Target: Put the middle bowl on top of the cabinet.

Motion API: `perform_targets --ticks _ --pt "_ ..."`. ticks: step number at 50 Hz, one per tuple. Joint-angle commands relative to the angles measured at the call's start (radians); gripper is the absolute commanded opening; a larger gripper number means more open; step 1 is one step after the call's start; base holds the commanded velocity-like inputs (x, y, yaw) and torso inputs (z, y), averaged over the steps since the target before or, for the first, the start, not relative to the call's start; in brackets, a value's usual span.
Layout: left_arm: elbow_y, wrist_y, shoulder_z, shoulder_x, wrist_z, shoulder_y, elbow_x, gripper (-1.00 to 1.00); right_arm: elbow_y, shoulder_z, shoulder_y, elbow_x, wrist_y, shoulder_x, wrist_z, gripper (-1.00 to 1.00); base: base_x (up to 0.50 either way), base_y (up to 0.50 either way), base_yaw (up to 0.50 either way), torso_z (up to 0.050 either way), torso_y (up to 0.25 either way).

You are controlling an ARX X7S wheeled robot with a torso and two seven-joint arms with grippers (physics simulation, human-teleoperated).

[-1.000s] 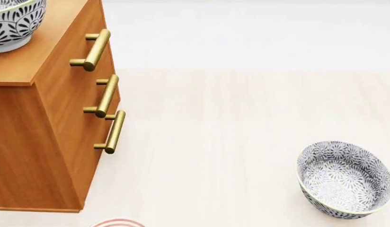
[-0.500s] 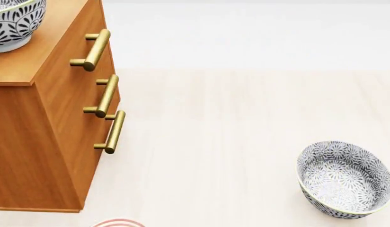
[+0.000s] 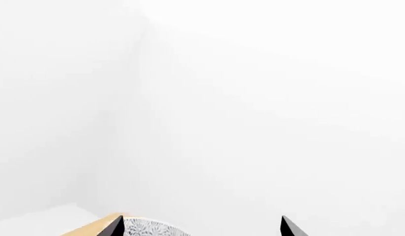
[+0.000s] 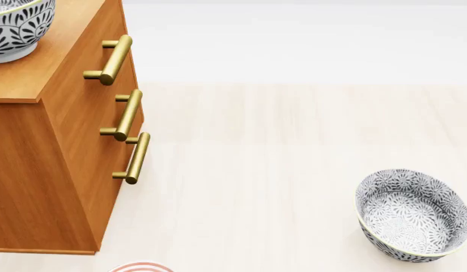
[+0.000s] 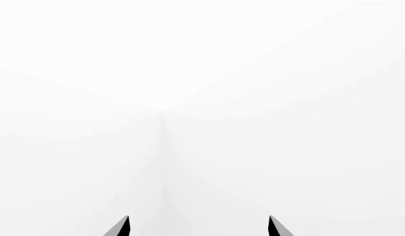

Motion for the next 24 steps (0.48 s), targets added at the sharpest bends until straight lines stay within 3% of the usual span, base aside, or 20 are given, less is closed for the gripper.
perform_targets --ticks 1,11,18,24 --pt "0.131 -0.021 0.039 -0.023 -0.005 0.049 0.199 1.0 0.0 0.009 0.0 0.009 0.001 0.0 -0.007 1.0 0.0 0.0 0.0 0.0 0.0" --pt "0.253 -0.049 0.036 -0.063 -0.078 0.13 0.353 1.0 0.0 0.025 0.0 0.025 0.004 0.0 -0.016 1.0 0.0 0.0 0.0 0.0 0.0" --pt "0.372 -0.18 -0.135 -0.117 -0.087 0.309 0.444 1.0 0.0 0.031 0.0 0.031 0.004 0.0 -0.019 1.0 0.0 0.0 0.0 0.0 0.0" --pt "0.423 -0.23 -0.213 -0.135 -0.085 0.437 0.513 1.0 0.0 0.037 0.0 0.036 0.003 0.0 -0.022 1.0 0.0 0.0 0.0 0.0 0.0"
